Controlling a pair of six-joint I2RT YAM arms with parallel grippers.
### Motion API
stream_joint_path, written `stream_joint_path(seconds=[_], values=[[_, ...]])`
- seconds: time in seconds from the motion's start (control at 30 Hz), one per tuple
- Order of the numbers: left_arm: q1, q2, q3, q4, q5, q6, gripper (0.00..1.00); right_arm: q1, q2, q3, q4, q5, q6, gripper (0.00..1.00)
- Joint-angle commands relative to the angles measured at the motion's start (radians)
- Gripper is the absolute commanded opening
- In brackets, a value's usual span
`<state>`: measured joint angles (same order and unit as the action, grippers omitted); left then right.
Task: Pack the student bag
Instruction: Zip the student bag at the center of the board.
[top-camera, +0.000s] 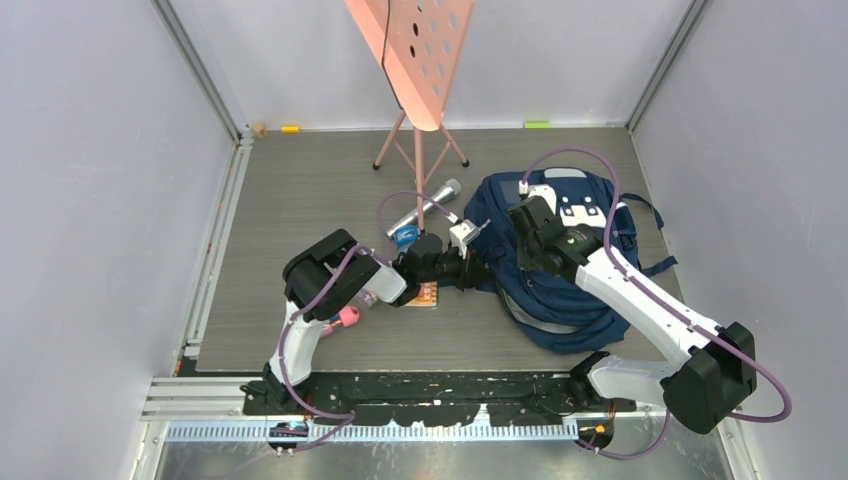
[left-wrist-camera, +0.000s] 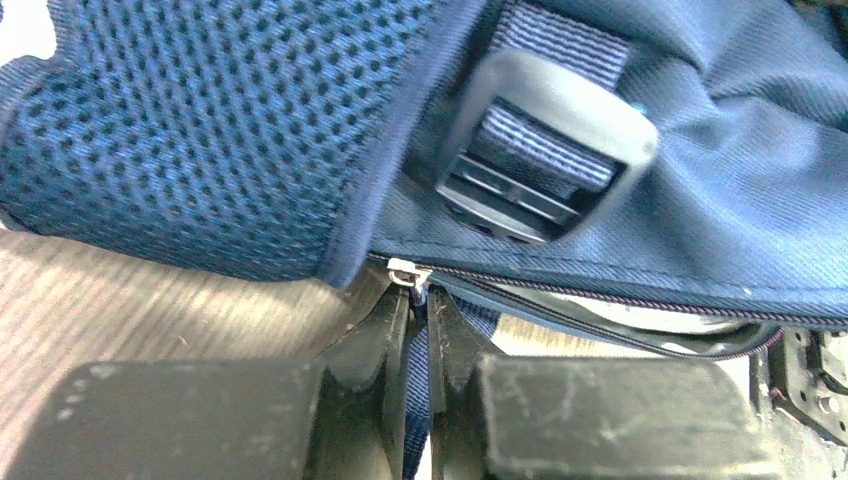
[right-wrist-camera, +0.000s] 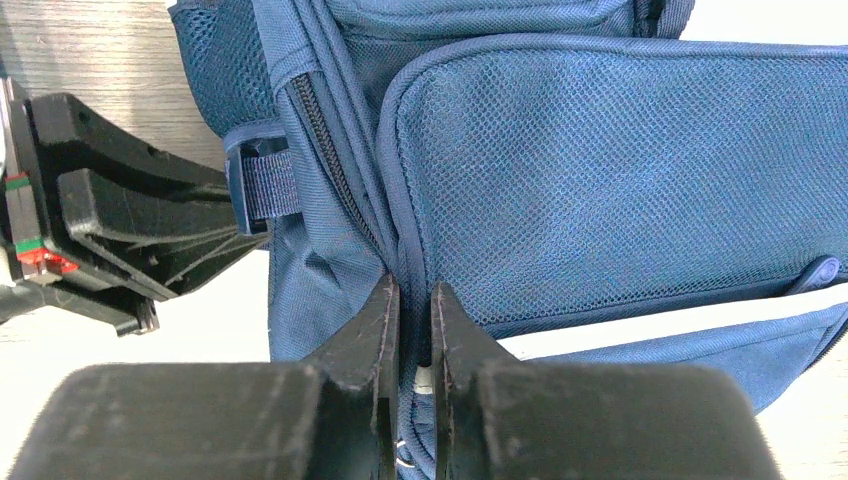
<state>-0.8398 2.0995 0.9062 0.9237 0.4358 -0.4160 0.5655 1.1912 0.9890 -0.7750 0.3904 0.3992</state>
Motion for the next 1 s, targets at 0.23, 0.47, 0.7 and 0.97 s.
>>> stream_joint_path(seconds=[0.23,0.47,0.7,0.97], values=[[-0.095,-0.107,-0.09,0.061,0.001,-0.038,0.0,-0.016,-0.027,-0.003,0.129,0.168,0.033,0.01],[-0.153,-0.146,-0.085,0.016,0.012,-0.037,0.0,-0.016,-0.004,-0.02,0.167,0.191,0.033,0.0],[-0.242,-0.221,-0.073,-0.029,-0.03,-0.027,0.0,-0.015,0.016,-0.051,0.223,0.189,0.052,0.01],[-0.338,-0.226,0.02,-0.044,-0.006,-0.068,0.0,-0.008,0.056,-0.073,0.281,0.165,0.067,0.0]])
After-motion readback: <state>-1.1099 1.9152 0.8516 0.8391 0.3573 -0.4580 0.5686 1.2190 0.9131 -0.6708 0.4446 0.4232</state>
